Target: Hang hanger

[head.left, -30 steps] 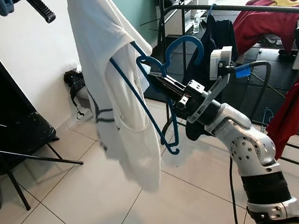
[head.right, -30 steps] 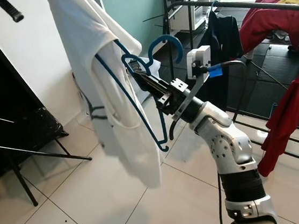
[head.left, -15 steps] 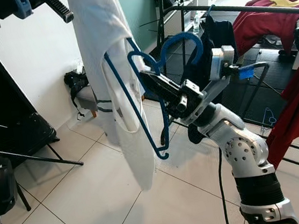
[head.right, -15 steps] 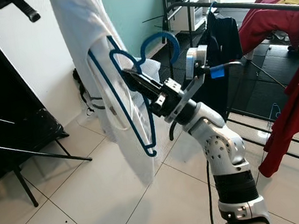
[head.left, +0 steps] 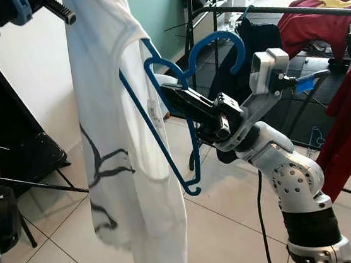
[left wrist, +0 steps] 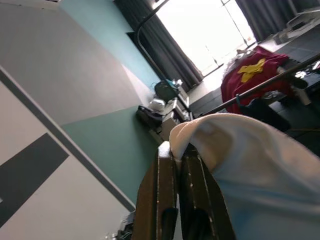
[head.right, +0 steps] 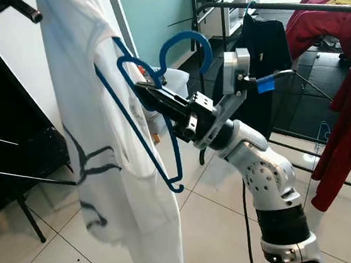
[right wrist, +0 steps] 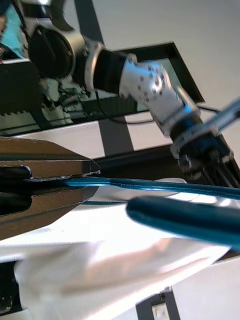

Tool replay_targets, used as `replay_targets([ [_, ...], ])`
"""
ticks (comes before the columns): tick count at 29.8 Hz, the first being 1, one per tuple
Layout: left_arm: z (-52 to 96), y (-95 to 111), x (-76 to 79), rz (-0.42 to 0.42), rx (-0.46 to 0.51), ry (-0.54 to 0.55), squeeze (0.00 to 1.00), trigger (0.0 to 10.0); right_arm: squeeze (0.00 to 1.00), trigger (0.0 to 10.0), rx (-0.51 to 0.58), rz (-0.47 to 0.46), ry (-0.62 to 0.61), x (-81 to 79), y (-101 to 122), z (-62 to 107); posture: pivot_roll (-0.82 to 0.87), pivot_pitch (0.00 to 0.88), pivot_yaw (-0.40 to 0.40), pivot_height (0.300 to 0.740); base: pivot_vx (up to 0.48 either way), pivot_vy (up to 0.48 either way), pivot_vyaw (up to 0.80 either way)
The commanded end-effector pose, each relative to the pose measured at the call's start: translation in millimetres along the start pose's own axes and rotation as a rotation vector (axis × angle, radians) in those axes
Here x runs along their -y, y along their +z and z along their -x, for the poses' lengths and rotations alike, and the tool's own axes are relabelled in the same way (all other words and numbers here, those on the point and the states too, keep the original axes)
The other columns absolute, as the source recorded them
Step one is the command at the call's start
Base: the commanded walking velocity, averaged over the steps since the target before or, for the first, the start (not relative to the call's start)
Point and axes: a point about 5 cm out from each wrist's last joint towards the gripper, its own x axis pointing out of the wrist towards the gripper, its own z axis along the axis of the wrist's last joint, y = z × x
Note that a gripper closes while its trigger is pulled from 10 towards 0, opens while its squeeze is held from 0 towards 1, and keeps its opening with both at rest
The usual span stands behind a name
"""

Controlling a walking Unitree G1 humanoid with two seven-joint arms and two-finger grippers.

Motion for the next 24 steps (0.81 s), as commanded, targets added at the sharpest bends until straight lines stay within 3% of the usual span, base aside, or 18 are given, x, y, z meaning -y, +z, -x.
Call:
replay_targets([
  [1,7.6,-9,-14.7,-0.048,-0.048,0.080,1.00,10.0,0.00,10.0,0.007,0.005,0.082,-12.2,4,-2.4,-0.03,0.030,0.107,0.740,0.000,0.000,0.00],
  [3,7.6,-9,-14.7,-0.048,-0.048,0.080,1.00,10.0,0.00,10.0,0.007,0.005,0.082,-12.2,4,-2.4,-0.03,0.030,0.107,0.740,0.000,0.000,0.00],
  [9,14.9,-18,-36.9,-0.091,-0.092,0.188,1.00,10.0,0.00,10.0,0.010,0.013,0.053,-9.9,9,2.7,-0.03,0.032,0.109,0.740,0.000,0.000,0.00],
  [13,16.3,-20,-39.2,-0.073,-0.093,0.186,1.00,10.0,0.00,10.0,0.010,0.017,0.049,-8.9,11,3.8,-0.03,0.032,0.109,0.740,0.000,0.000,0.00],
  [16,15.0,-16,-31.5,-0.003,-0.043,0.116,1.00,10.0,0.00,10.0,0.014,0.025,0.020,-4.8,13,3.5,-0.02,0.030,0.106,0.740,0.000,0.000,0.00],
  [21,15.6,-9,-11.7,0.062,0.030,-0.016,1.00,10.0,0.00,10.0,0.005,0.031,-0.023,2.1,12,2.3,-0.02,0.029,0.101,0.740,0.000,0.000,0.00],
  [24,15.7,-8,-7.9,0.070,0.044,-0.035,1.00,10.0,0.00,10.0,-0.005,0.033,-0.024,2.6,11,2.2,-0.02,0.029,0.099,0.740,0.000,0.000,0.00],
])
